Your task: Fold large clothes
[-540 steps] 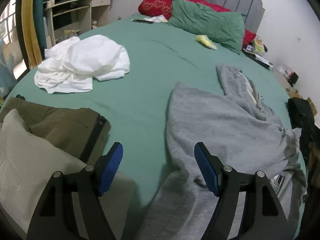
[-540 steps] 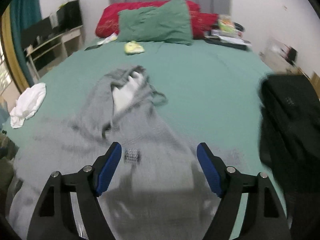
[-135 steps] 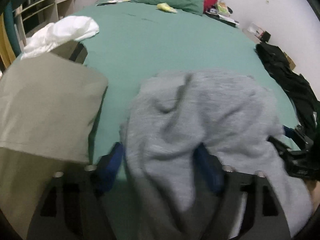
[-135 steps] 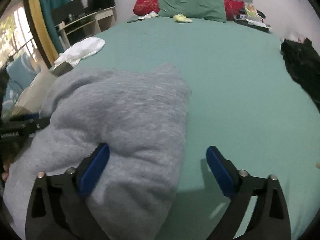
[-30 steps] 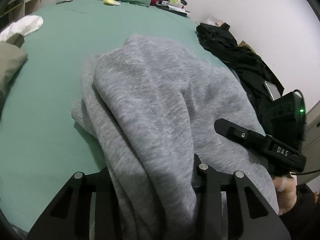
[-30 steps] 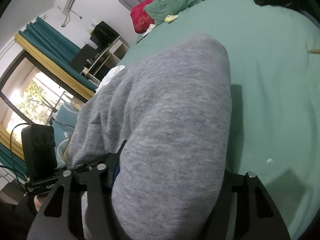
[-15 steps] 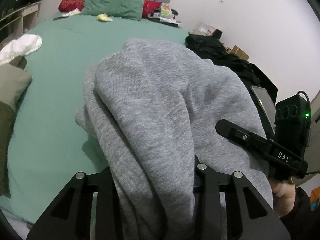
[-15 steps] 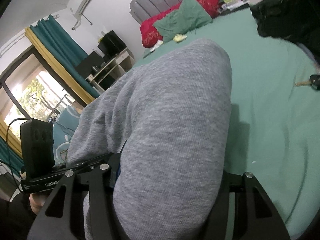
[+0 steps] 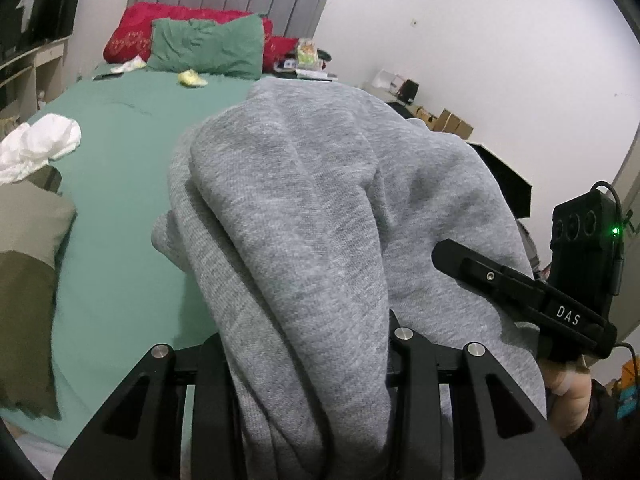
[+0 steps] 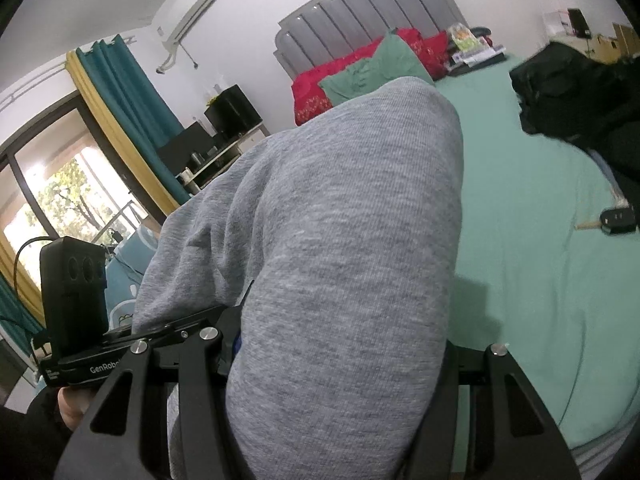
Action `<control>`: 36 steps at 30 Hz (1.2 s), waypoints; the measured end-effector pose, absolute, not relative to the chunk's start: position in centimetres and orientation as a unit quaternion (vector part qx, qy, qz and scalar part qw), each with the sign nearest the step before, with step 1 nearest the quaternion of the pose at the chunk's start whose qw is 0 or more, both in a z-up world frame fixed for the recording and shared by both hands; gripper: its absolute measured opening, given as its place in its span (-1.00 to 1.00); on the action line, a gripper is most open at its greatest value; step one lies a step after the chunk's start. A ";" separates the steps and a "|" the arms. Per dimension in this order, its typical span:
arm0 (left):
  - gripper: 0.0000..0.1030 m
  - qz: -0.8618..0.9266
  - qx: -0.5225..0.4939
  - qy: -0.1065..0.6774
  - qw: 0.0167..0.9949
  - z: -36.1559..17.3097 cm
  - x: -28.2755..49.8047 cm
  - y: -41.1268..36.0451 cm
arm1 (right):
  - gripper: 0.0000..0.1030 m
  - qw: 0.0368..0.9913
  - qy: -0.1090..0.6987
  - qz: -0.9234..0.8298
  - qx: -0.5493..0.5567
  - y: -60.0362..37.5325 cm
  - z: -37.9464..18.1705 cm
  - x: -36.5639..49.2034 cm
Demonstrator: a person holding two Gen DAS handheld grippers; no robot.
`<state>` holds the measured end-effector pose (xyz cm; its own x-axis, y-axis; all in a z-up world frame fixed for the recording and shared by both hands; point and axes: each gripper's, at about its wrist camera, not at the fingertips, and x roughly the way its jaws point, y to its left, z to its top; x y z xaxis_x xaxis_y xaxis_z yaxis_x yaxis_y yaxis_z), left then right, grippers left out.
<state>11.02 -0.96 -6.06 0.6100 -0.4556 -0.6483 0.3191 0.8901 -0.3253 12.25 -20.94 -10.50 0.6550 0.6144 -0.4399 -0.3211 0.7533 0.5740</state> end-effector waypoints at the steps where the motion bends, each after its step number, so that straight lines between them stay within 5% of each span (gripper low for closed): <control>1: -0.27 -0.218 -0.089 0.381 0.894 -5.7 11.0 -0.7 | 0.05 0.883 0.315 0.267 0.226 -20.5 -9.8 12.2; 20: -0.26 -0.188 -0.113 0.302 0.928 -0.2 9.7 10.9 | 0.05 0.895 0.255 0.319 0.178 -10.1 -3.4 14.4; 36: -0.25 -0.112 -0.102 0.299 0.942 0.7 10.9 26.4 | 0.06 0.859 0.251 0.407 0.185 4.4 -4.4 19.3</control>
